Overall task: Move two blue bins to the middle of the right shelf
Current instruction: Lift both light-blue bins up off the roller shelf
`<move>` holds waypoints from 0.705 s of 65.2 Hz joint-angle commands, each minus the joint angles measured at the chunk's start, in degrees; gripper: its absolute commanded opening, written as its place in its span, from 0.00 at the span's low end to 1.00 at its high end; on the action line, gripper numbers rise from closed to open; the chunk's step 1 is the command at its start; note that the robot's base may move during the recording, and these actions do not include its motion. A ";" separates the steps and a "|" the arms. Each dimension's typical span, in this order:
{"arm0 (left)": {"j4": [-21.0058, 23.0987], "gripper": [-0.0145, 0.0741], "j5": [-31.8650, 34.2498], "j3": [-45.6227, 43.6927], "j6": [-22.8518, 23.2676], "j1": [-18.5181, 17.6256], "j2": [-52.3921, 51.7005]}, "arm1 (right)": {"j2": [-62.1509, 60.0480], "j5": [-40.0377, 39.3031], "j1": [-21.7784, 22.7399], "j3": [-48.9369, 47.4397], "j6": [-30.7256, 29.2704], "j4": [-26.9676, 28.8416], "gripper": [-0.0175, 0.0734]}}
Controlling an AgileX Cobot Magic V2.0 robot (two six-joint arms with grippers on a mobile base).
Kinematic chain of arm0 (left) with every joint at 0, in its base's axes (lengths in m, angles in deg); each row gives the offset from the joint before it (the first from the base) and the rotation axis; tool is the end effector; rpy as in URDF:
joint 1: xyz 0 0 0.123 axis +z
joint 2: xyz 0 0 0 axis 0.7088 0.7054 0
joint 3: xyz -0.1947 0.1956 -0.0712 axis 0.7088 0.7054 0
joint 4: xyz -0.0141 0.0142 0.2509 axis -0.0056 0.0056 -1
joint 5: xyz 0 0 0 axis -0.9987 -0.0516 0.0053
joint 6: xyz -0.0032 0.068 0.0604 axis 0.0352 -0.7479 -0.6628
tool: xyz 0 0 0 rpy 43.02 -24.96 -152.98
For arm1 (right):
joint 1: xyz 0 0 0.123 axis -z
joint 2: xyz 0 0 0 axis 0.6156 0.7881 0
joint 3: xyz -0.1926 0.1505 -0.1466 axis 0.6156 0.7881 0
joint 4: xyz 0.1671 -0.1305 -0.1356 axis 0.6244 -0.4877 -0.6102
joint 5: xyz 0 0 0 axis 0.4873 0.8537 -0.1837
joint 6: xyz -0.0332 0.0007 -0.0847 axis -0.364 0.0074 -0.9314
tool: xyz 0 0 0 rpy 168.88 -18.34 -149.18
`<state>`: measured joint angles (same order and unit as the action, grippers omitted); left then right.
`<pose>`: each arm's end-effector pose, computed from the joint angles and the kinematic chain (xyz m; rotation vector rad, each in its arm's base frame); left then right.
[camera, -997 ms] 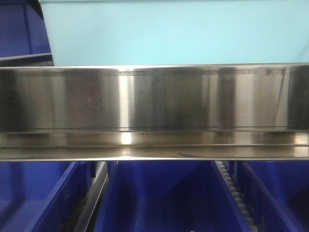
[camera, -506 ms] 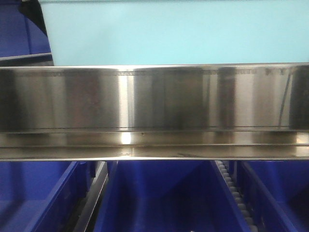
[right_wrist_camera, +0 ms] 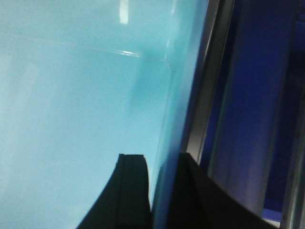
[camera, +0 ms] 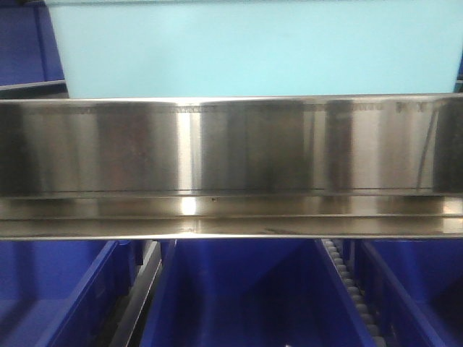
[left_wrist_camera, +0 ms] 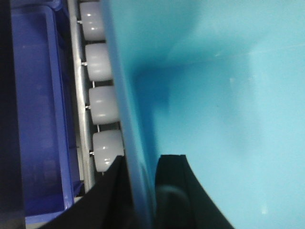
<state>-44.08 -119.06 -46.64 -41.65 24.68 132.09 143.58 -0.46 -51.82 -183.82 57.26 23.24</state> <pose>0.3922 -0.1428 0.3322 0.1502 2.7263 -0.1230 0.3793 0.1084 0.3369 -0.3708 2.7222 0.2885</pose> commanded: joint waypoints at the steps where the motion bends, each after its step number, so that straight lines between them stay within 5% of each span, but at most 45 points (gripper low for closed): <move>1: 1.53 0.04 0.27 -0.31 -0.47 -0.27 -0.44 | -0.89 0.14 -0.01 -0.34 -0.85 -0.38 0.02; 46: 1.64 0.04 0.27 -9.36 -0.47 -0.27 -11.11 | -15.77 -1.72 -0.01 -0.34 0.89 -0.60 0.02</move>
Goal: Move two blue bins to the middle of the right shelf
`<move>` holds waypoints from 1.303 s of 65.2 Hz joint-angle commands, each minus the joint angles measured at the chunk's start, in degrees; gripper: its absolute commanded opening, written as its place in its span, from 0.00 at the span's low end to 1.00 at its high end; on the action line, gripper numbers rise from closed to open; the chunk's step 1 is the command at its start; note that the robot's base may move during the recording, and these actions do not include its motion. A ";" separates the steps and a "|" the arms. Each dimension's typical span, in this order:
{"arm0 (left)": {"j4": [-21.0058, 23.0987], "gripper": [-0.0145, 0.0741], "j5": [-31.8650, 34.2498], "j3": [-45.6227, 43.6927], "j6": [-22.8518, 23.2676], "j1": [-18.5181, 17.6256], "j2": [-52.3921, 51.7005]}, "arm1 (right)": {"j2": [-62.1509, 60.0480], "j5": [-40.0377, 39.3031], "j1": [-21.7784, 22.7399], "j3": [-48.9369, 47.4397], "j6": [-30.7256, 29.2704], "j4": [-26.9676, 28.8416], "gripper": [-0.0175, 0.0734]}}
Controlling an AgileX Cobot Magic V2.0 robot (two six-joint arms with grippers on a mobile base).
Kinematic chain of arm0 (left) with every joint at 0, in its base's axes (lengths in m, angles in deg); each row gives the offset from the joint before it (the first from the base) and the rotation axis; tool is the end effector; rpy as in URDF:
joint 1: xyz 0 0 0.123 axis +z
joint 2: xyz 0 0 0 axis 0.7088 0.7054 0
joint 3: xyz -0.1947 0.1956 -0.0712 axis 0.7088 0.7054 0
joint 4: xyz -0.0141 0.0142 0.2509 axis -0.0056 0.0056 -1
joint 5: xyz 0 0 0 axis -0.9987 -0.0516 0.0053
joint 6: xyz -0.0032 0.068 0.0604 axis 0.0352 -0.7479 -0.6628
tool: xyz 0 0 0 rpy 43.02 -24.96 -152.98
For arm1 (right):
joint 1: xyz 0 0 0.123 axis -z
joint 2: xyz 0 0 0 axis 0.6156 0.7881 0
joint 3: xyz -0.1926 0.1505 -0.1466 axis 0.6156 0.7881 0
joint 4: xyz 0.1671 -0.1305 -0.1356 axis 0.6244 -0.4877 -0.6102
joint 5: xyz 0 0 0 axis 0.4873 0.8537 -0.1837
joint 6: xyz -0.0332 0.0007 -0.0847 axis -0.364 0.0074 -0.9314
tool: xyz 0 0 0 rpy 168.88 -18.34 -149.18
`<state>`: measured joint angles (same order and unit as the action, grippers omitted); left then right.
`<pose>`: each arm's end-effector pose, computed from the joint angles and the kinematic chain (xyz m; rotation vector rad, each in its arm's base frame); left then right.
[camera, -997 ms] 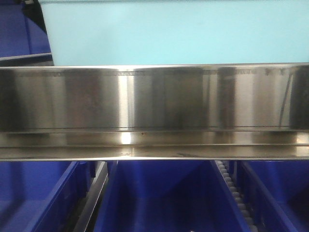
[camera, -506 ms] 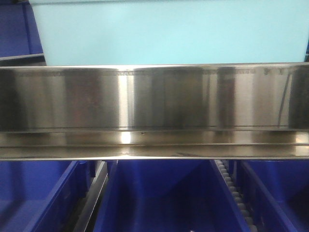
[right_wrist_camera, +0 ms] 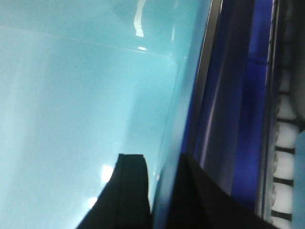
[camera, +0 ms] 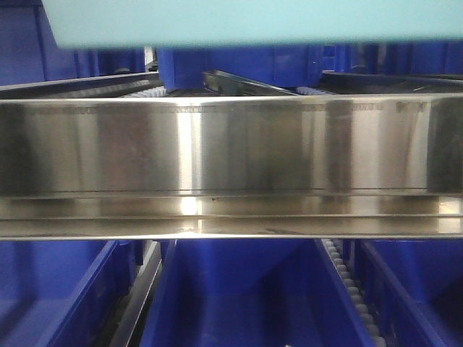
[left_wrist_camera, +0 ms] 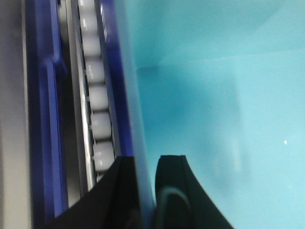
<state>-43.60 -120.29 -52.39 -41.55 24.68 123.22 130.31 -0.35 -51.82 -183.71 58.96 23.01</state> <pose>0.3541 -0.1294 0.4217 0.1289 2.5007 -0.2166 0.3214 0.0938 0.4210 -0.3285 2.5000 0.3087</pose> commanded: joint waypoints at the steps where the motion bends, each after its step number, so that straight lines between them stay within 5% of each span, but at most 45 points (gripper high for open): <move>1: 1.16 0.04 1.51 -4.17 -0.58 -0.27 -2.35 | -2.81 -2.17 -0.01 -0.44 -0.69 -0.37 0.02; 30: 2.89 0.04 1.51 -10.66 -0.58 -0.27 -2.67 | -7.74 -6.53 -0.01 -3.35 -0.03 -0.37 0.02; 48: -1.45 0.04 1.57 -10.64 -0.81 -0.27 -2.67 | -7.63 -14.49 -0.01 -3.35 -0.03 -0.37 0.02; 60: -3.73 0.04 8.10 -10.64 -0.81 -0.27 -2.67 | -7.63 -19.46 -0.01 -3.35 -0.03 -0.37 0.02; 85: -4.26 0.04 9.96 -10.64 -0.81 -0.27 -2.67 | -7.63 -19.89 -0.01 -3.35 -0.03 -0.37 0.02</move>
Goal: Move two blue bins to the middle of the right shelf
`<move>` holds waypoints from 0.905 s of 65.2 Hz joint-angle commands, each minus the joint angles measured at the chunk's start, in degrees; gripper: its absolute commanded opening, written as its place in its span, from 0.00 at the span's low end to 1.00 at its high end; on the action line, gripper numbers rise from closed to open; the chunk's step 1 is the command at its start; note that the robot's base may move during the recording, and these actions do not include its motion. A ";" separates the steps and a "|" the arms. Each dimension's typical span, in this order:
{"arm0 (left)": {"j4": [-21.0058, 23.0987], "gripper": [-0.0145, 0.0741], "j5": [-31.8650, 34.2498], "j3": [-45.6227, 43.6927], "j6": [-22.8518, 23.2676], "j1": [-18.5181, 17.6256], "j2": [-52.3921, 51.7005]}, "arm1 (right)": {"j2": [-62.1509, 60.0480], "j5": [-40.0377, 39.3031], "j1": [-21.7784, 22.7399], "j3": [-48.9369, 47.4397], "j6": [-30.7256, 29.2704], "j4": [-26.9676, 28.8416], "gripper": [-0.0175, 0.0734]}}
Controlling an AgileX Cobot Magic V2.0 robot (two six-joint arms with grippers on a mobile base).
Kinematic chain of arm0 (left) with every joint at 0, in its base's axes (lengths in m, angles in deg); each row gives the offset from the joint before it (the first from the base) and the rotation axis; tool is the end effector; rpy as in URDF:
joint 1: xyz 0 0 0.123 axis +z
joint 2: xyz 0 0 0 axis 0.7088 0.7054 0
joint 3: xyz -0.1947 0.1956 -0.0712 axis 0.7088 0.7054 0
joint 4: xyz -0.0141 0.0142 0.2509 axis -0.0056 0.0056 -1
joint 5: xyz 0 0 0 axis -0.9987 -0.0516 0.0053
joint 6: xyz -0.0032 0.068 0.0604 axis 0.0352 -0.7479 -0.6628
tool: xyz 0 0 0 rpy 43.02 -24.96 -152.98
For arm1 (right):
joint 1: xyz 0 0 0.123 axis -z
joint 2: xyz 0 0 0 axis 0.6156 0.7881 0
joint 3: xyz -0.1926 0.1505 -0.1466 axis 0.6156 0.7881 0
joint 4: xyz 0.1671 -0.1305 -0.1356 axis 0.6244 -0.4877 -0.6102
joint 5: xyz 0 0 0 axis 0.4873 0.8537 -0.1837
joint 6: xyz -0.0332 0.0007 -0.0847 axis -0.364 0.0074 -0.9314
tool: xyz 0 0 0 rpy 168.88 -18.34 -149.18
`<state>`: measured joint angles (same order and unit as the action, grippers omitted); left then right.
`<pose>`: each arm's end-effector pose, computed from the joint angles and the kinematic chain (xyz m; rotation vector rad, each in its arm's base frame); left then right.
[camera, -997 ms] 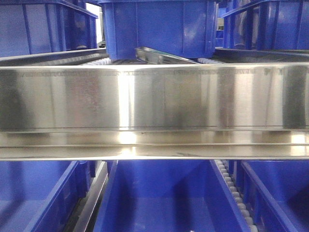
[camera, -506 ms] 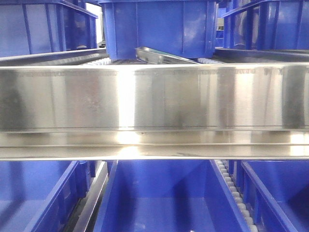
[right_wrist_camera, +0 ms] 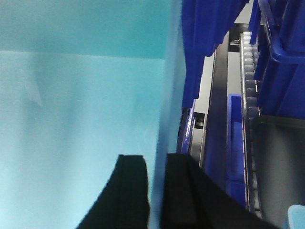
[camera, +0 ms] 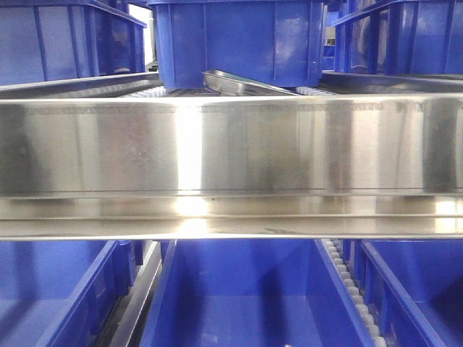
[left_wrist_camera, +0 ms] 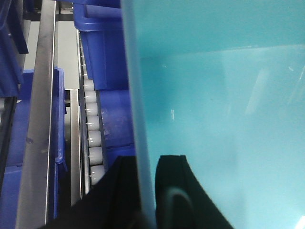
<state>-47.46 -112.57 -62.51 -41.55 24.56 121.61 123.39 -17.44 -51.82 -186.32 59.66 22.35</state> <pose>0.3443 -0.1208 0.4916 0.1090 2.1544 -0.2380 0.2979 0.0850 0.4935 -0.2430 2.0425 0.3273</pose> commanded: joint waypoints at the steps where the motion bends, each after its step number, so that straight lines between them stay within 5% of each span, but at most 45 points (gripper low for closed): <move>1: -0.40 0.04 2.24 -0.52 -0.81 -0.15 -1.06 | -0.71 -2.80 -0.01 -0.74 -0.73 0.29 0.02; 59: -0.40 0.04 2.24 -0.52 -0.81 -0.15 -1.06 | -0.71 -2.80 -0.01 -0.74 -0.73 0.29 0.02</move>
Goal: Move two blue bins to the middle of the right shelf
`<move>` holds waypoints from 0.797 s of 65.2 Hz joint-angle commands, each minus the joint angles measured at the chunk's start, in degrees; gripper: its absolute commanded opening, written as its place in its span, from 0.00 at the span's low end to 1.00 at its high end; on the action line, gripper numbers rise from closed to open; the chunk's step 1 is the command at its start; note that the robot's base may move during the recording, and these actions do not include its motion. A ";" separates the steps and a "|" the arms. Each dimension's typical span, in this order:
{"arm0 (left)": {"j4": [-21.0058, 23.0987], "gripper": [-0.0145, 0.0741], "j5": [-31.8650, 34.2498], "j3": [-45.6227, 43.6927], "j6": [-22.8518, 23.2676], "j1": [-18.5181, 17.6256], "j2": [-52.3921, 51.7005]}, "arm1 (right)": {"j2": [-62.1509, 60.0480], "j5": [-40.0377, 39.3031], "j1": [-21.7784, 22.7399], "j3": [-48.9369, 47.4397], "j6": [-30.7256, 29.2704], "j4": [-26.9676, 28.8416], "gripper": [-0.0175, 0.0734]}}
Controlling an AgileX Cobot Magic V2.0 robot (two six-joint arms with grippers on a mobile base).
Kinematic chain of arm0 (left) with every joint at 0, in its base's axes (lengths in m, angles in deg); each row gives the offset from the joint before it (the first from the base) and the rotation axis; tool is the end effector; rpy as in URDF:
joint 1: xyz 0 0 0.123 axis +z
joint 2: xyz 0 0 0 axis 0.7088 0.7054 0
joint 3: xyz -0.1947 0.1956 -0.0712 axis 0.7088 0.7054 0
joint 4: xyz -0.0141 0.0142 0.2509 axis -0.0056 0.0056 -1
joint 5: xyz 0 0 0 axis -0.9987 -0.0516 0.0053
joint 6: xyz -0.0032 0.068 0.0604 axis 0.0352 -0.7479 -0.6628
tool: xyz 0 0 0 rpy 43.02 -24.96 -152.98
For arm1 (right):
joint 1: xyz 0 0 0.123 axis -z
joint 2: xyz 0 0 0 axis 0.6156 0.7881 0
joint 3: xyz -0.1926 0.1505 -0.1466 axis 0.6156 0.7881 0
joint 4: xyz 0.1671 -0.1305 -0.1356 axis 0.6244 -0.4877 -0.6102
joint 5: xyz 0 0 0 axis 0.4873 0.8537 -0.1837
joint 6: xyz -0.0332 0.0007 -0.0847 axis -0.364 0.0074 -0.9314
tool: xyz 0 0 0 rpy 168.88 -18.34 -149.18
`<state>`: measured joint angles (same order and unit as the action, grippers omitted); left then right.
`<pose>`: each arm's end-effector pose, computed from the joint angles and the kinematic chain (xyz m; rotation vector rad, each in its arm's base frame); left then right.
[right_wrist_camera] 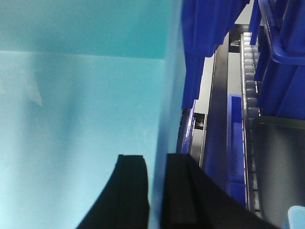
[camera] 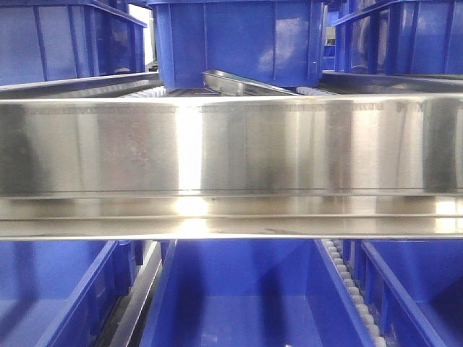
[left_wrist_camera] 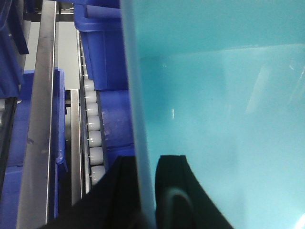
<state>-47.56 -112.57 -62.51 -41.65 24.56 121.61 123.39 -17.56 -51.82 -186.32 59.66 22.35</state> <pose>0.3444 -0.1207 0.4917 0.1108 2.1539 -0.2349 0.2980 0.0850 0.4937 -0.2425 2.0405 0.3274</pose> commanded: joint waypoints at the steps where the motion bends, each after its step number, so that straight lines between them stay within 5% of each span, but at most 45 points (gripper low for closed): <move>1: -0.31 0.04 2.24 -0.52 -0.71 -0.15 -1.06 | -0.71 -2.68 -0.01 -0.74 -0.73 0.29 0.02; 52: -0.31 0.04 2.24 -0.52 -0.71 -0.15 -1.06 | -0.71 -2.68 -0.01 -0.74 -0.73 0.29 0.02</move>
<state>-47.69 -112.57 -62.51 -41.77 24.56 121.61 123.39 -17.56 -51.82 -186.32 59.66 22.35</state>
